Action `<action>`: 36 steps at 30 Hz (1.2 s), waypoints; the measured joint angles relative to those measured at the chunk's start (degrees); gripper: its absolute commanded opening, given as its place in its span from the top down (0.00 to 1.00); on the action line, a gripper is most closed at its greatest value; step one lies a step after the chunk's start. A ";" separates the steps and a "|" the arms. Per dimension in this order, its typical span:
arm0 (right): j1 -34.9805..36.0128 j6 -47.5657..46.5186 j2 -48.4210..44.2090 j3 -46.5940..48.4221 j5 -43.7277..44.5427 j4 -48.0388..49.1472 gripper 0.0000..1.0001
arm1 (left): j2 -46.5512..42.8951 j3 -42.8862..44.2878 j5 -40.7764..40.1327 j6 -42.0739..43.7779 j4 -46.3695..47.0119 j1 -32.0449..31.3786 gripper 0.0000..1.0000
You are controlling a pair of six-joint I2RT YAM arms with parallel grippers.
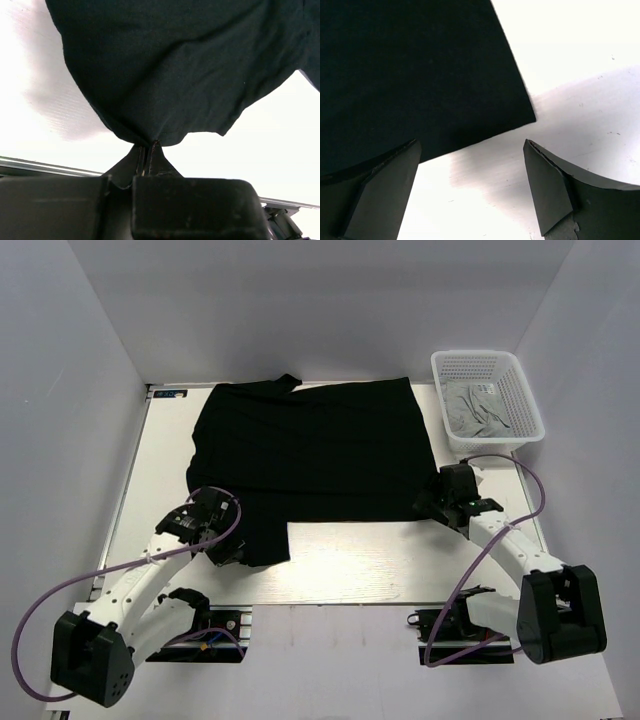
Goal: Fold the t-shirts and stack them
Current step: Grap the side of the flattened tshirt closest away from the robot with both arms
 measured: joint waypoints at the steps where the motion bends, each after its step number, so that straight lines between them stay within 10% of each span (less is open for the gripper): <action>1: -0.09 0.22 0.24 0.00 0.02 -0.15 0.13 | -0.28 0.00 0.22 0.09 -0.11 0.00 1.00; 15: -1.51 4.28 8.55 0.57 0.92 2.73 0.27 | -0.55 5.09 0.35 1.40 -7.85 0.00 1.00; 21: -1.81 5.44 10.60 0.85 1.03 5.46 0.63 | -0.72 5.25 0.11 2.71 -9.86 0.00 1.00; 24: -1.84 5.90 10.67 0.09 1.16 6.23 1.00 | -0.72 5.25 0.31 3.34 -10.12 0.00 1.00; 36: -1.14 5.64 -7.28 -6.14 -5.40 -5.53 1.00 | -5.11 5.25 3.98 4.83 -13.99 0.00 1.00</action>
